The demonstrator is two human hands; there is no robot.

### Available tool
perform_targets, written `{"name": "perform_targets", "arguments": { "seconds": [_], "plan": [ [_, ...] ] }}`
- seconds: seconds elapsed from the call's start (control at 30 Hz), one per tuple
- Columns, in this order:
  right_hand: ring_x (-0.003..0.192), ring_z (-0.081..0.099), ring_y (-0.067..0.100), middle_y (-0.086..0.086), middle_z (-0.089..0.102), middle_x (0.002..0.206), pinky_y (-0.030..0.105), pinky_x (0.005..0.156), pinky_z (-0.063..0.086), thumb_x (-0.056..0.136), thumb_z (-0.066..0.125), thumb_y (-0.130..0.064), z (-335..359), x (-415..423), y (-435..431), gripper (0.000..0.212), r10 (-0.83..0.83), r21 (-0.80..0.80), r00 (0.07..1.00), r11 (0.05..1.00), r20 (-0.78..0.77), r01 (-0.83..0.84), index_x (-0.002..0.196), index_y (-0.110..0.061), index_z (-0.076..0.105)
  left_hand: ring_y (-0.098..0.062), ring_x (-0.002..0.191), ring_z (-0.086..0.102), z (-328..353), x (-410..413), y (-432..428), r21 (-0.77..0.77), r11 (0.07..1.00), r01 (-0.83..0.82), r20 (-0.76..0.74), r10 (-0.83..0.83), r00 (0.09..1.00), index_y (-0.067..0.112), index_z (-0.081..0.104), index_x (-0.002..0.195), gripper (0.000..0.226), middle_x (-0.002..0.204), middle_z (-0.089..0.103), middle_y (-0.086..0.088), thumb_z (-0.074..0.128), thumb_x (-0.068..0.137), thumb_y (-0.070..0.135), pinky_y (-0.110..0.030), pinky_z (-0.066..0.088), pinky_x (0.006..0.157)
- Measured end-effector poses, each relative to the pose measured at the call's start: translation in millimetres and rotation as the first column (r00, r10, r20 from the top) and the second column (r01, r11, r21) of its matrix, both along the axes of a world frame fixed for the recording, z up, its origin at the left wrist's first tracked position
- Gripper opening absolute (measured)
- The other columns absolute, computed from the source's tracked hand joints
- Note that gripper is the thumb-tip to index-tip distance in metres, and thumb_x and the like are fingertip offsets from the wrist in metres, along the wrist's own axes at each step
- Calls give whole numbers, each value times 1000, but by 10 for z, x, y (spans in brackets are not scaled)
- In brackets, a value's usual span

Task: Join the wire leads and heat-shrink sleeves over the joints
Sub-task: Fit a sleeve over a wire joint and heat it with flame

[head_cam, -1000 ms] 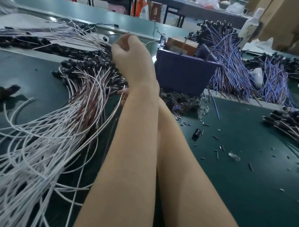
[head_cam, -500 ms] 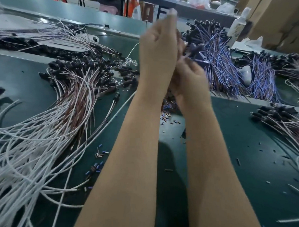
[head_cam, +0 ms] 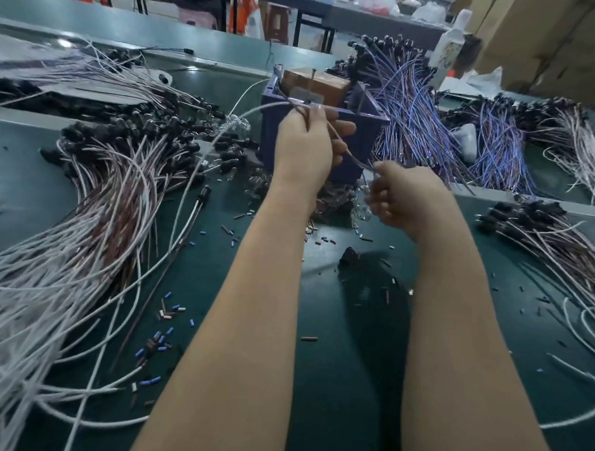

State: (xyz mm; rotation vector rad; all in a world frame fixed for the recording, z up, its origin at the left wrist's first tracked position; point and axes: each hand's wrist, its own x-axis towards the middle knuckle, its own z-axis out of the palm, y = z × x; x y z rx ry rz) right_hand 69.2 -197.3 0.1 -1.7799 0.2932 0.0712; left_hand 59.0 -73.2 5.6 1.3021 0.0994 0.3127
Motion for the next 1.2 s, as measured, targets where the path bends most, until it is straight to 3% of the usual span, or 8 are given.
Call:
{"name": "perform_targets", "arguments": {
  "seconds": [0.07, 0.13, 0.27, 0.47, 0.73, 0.87, 1.03, 1.2],
  "plan": [
    [30, 42, 9, 1, 52, 44, 14, 40, 35, 95, 52, -29, 49, -8, -36, 37, 103, -292, 994, 951, -20, -105, 63, -11, 52, 1, 41, 48, -6, 11, 20, 175, 983, -55, 52, 46, 998, 15, 51, 80, 29, 66, 64, 3, 33, 103, 17, -19, 45, 50],
    [31, 43, 7, 2, 54, 51, 16, 41, 39, 95, 53, -30, 143, -15, -25, 36, 135, -391, 987, 916, 88, -91, 64, -11, 56, -1, 45, 50, -5, 13, 34, 370, 924, -100, 77, 77, 994, 12, 54, 83, 27, 63, 63, 4, 36, 102, 18, -23, 45, 57],
    [37, 51, -1, -3, 64, 66, 14, 42, 44, 94, 55, -27, 306, -43, 117, 18, 165, -243, 899, 968, 405, -68, 83, -16, 64, -8, 59, 55, -8, 19, 82, 645, 764, 26, -42, 2, 999, 8, 60, 92, 24, 72, 66, -1, 39, 100, 18, -24, 46, 71],
    [39, 49, -3, 1, 68, 88, 22, 53, 45, 96, 55, -28, 144, 49, 214, 16, 255, -260, 914, 950, 316, -176, 82, -22, 61, -3, 49, 48, -87, -18, 129, 737, 611, 288, -235, -169, 957, 9, 60, 92, 21, 64, 60, 1, 41, 99, 14, -22, 39, 54],
    [42, 46, 5, -1, 68, 79, 20, 47, 40, 97, 49, -16, 10, 149, 216, 13, 121, 10, 946, 991, 302, -130, 109, -15, 54, 3, 36, 45, -129, 25, 183, 782, 494, 380, -296, -242, 924, 16, 67, 85, 24, 47, 57, 9, 48, 98, 22, -11, 37, 38],
    [43, 44, 4, -4, 64, 68, 18, 45, 38, 98, 50, -18, 23, 126, 208, 12, 88, 25, 942, 995, 325, -101, 90, -19, 59, -7, 46, 49, -140, 22, 181, 747, 523, 411, -326, -251, 911, 11, 66, 87, 20, 55, 65, 8, 50, 96, 20, -16, 45, 47],
    [44, 43, 4, -4, 58, 61, 17, 45, 37, 98, 47, -18, 68, 85, 172, 19, 44, -44, 911, 999, 410, -28, 85, -23, 60, -16, 65, 62, -143, -10, 185, 557, 688, 465, -351, -313, 883, 6, 58, 81, 18, 81, 69, -12, 48, 96, 5, -26, 59, 71],
    [37, 46, 3, -1, 58, 58, 15, 42, 41, 101, 40, -29, 117, 47, 132, 34, 110, -208, 914, 978, 392, -28, 77, -18, 60, -19, 60, 45, -97, -24, 157, 377, 837, 397, -318, -286, 904, 6, 38, 98, 16, 86, 48, -24, 34, 97, -9, -22, 43, 47]
  ]
}}
